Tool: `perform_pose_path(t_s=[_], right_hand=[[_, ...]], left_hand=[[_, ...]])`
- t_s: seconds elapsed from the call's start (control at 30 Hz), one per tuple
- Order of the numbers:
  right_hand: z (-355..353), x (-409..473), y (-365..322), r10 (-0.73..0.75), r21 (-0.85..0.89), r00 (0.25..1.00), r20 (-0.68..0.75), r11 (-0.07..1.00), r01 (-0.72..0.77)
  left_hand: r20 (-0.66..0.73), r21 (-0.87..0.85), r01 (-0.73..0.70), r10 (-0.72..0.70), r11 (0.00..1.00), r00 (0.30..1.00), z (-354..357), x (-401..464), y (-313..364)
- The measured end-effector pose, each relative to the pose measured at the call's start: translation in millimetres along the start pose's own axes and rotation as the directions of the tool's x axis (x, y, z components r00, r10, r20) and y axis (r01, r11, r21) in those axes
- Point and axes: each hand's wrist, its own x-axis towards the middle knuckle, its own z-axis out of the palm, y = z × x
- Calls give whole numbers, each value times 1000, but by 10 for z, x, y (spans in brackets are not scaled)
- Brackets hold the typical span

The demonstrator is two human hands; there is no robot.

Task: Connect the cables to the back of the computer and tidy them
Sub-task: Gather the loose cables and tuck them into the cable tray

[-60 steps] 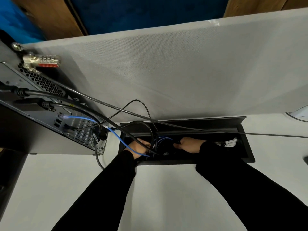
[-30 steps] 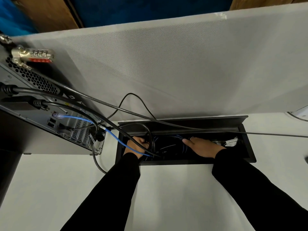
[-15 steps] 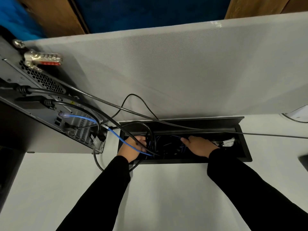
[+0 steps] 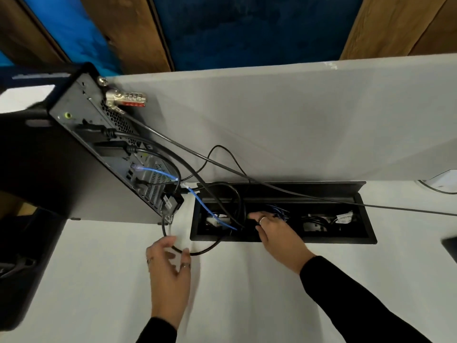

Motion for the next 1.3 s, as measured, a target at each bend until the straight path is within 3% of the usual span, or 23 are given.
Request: perform_pose_path(t_s=[0.07, 0.13, 0.27, 0.37, 0.43, 0.67, 0.8, 0.9, 1.03, 1.2, 1.3], right_hand=[[48, 78, -35, 41, 64, 997, 60, 997, -44], [85, 154, -51, 86, 126, 992, 87, 987, -96], [59, 264, 6, 137, 327, 981, 139, 928, -176], [13, 307, 54, 115, 379, 976, 187, 908, -179], [27, 340, 74, 82, 334, 975, 205, 931, -148], [62, 432, 117, 72, 214, 981, 179, 971, -110], [11, 429, 140, 156, -200, 981, 116, 971, -131], [-4, 411, 71, 166, -452, 979, 116, 887, -97], [31, 458, 66, 136, -522, 981, 137, 852, -46], [-15, 458, 91, 121, -358, 975, 186, 932, -47], [-17, 458, 109, 124, -262, 974, 189, 962, -72]], left_hand=[[-26, -104, 227, -231, 968, 973, -12, 50, -62], [15, -230, 356, -363, 906, 932, -3, 127, -106], [121, -416, 420, -408, 807, 905, 62, 241, -114], [147, -514, 438, -428, 737, 892, 83, 321, -114], [170, -542, 447, -428, 712, 887, 90, 369, -104], [214, -454, 434, -377, 778, 901, 229, 535, -58], [263, -547, 493, -421, 676, 868, 298, 577, -39], [201, -482, 439, -393, 758, 898, 381, 582, -40], [134, -350, 307, -277, 885, 951, 437, 560, 17], [171, -120, 125, -103, 985, 980, 523, 549, -29], [231, 153, -122, 85, 981, 969, 602, 509, -36]])
